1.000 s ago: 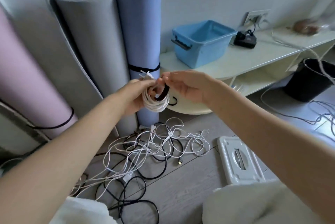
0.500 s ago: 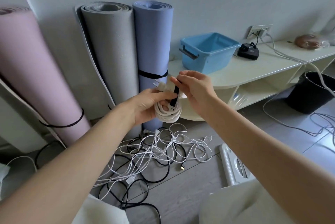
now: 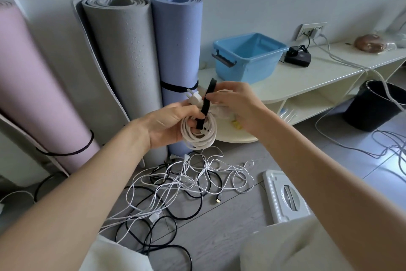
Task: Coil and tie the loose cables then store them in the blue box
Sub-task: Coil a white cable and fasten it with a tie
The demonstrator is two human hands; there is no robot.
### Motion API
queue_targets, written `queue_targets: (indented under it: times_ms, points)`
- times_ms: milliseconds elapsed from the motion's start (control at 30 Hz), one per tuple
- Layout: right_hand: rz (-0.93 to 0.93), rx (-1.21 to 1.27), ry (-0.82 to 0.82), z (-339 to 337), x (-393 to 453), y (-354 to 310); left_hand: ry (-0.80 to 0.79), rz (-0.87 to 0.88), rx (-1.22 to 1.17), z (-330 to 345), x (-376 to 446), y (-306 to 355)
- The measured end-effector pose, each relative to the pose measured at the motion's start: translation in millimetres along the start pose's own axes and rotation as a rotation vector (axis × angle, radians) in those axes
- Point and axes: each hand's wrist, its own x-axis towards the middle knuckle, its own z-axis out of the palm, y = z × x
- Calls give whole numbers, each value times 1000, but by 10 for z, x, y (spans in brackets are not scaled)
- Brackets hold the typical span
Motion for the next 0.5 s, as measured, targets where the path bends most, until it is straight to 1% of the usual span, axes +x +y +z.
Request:
queue_targets:
  times_ms: [167,233,333,400,500]
  points:
    - [101,-33,-120,58,-4,64,-14,14,-19,-16,-7,16]
    - [149,-65,-122,94,-15,99,-4,4,42,-51,1,2]
    - [173,-115,-50,109,21,148,125,2,256,-21,18,-30]
    - [183,-110,-10,109,53,176,204,18,347,37,28,-46]
    - [171,-103,1,104,62,194,318,116,501,66,45,-59]
